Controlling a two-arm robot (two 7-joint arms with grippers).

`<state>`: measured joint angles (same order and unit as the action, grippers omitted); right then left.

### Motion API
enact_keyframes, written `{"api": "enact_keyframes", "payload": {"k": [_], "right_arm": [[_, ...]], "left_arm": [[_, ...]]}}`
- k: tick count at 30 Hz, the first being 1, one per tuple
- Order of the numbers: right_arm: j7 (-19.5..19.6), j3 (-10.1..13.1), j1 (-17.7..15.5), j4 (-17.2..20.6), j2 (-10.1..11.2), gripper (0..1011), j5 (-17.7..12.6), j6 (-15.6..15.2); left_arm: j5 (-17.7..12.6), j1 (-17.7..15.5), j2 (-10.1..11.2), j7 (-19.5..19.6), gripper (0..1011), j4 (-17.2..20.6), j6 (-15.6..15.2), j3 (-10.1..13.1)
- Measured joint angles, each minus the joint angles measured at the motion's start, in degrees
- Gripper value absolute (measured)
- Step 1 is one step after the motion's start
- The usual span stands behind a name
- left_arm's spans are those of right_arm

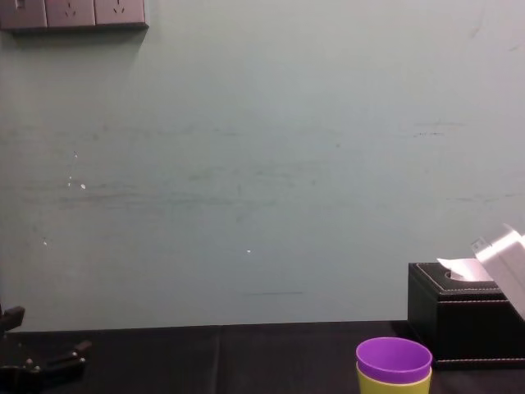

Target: Stack the three plastic cups sequentially using one hand.

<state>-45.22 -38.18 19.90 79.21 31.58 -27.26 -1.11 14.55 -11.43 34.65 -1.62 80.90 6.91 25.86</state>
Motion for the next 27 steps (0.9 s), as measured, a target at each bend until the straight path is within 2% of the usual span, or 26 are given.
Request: {"api": "enact_keyframes", "payload": {"k": [6, 12, 20, 27], "right_arm": [[0.00, -0.27, 0.01, 0.26, 0.19, 729, -0.02, -0.20], [0.32, 0.75, -0.27, 2.17, 1.16, 729, -1.31, -1.10], [2.31, 3.91, -0.92, 6.01, 3.42, 729, -4.78, -2.75], [5.20, 6.72, -0.68, 7.56, 4.67, 729, -7.27, -4.75]], "left_arm": [[0.00, 0.00, 0.00, 0.00, 1012, 0.00, 0.00, 0.00], [0.00, 0.00, 0.00, 0.00, 1012, 0.00, 0.00, 0.00], [0.00, 0.00, 0.00, 0.00, 1011, 0.00, 0.00, 0.00], [0.00, 0.00, 0.00, 0.00, 1011, 0.00, 0.00, 0.00]]}}
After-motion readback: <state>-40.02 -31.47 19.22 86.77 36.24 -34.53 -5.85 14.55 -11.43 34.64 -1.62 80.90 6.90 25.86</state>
